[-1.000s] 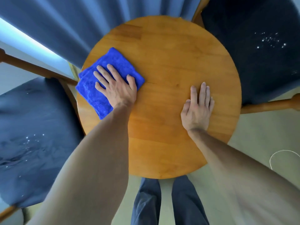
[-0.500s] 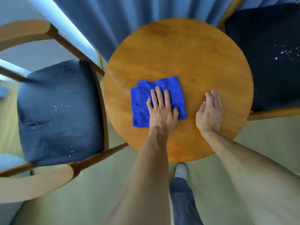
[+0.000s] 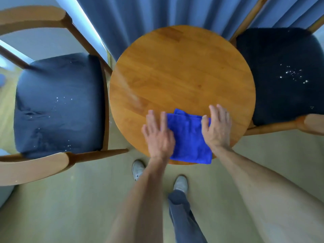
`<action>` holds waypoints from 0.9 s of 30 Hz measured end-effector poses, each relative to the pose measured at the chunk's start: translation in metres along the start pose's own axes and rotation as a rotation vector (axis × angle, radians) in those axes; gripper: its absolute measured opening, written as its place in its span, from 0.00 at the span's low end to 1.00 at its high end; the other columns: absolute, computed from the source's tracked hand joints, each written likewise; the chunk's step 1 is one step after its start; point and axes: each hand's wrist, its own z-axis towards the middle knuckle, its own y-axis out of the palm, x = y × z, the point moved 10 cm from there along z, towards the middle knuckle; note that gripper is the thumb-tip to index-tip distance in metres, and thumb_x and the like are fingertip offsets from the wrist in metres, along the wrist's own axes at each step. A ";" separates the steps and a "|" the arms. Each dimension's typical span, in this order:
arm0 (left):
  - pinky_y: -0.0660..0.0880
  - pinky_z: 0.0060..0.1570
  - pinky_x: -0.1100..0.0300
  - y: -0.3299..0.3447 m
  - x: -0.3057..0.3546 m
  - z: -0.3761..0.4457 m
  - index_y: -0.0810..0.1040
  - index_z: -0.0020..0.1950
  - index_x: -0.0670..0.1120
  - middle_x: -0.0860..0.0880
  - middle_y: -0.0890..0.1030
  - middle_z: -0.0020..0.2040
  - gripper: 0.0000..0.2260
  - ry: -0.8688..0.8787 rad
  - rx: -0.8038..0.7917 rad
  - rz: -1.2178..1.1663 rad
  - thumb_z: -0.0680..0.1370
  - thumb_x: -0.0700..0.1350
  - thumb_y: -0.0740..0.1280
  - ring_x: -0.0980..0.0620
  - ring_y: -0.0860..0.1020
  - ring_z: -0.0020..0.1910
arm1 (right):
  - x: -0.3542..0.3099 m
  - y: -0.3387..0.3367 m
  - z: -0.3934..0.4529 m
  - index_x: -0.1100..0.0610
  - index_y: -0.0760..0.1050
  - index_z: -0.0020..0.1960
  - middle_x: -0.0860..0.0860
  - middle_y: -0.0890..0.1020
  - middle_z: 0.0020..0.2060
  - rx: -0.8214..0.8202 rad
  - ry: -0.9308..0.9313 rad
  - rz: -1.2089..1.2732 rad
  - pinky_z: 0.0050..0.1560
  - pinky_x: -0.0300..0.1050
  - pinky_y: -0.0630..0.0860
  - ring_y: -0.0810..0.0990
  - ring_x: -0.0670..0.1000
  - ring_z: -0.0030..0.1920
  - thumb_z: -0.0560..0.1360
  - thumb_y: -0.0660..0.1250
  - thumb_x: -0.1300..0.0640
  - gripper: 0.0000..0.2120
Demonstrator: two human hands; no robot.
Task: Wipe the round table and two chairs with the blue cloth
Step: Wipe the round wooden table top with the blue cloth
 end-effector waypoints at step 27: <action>0.65 0.39 0.53 -0.031 -0.057 0.059 0.71 0.52 0.44 0.43 0.79 0.49 0.07 -0.080 -0.141 -0.204 0.77 0.44 0.59 0.38 0.78 0.47 | -0.034 0.023 -0.060 0.58 0.63 0.73 0.62 0.69 0.69 -0.019 0.661 -0.147 0.67 0.60 0.62 0.68 0.62 0.68 0.75 0.64 0.46 0.31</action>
